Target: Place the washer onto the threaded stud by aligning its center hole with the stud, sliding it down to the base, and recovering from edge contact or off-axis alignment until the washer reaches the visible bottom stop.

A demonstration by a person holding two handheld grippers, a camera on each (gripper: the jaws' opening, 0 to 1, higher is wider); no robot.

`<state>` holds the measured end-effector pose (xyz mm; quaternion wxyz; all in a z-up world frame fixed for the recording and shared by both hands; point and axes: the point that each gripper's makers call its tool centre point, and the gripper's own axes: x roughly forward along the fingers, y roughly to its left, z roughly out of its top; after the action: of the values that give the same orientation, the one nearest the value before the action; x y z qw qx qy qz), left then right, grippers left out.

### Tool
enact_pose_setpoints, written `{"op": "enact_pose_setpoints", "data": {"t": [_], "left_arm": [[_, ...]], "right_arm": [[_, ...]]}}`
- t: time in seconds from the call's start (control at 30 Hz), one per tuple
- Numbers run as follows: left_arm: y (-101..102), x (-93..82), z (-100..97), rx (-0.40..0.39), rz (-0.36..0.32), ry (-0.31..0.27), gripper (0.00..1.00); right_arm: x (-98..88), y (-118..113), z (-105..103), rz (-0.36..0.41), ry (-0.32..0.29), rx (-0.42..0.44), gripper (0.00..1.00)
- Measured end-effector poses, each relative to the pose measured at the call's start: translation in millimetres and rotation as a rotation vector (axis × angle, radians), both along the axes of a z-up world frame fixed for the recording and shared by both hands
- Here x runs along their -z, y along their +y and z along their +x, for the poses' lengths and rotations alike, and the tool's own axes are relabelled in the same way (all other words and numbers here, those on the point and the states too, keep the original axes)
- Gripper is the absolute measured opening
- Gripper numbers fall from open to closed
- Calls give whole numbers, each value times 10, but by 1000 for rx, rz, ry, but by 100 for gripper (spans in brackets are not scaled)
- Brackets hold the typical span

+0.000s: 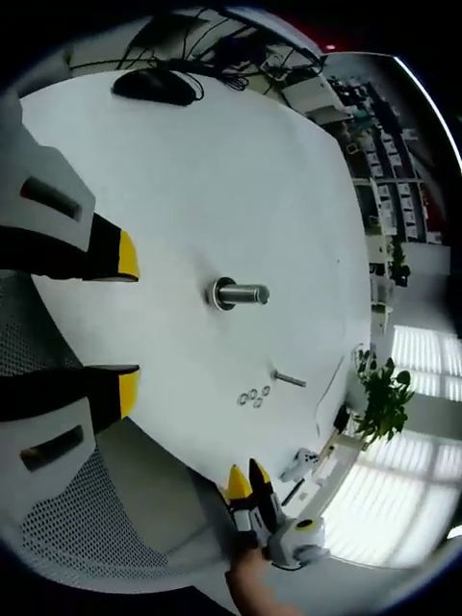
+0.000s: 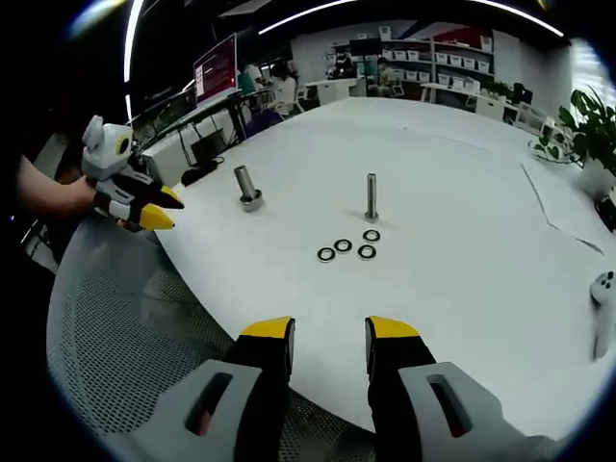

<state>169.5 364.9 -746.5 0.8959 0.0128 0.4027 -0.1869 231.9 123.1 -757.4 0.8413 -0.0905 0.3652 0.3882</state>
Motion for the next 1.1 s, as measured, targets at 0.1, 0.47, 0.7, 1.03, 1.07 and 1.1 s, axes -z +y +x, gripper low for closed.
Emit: {"op": "enact_pose_setpoints", "data": {"t": [0.1,0.47,0.7,1.03,1.07,1.1], "left_arm": [[-13,-16,-8,-4,-2,-10,33],[-23,-13,31,6,17,-50,32],[-18,-16,56,-1,14,-69,29],[-16,8,65,10,22,-82,29],[-18,11,63,11,22,-81,29],[-17,9,64,12,23,-83,29]], "right_arm": [[12,-3,-5,-4,4,-1,32],[62,-5,-44,-28,24,-17,32],[94,-4,-65,-43,35,-29,33],[110,6,-80,-51,41,-38,33],[109,6,-79,-51,40,-37,33],[103,7,-79,-47,40,-35,33]]}}
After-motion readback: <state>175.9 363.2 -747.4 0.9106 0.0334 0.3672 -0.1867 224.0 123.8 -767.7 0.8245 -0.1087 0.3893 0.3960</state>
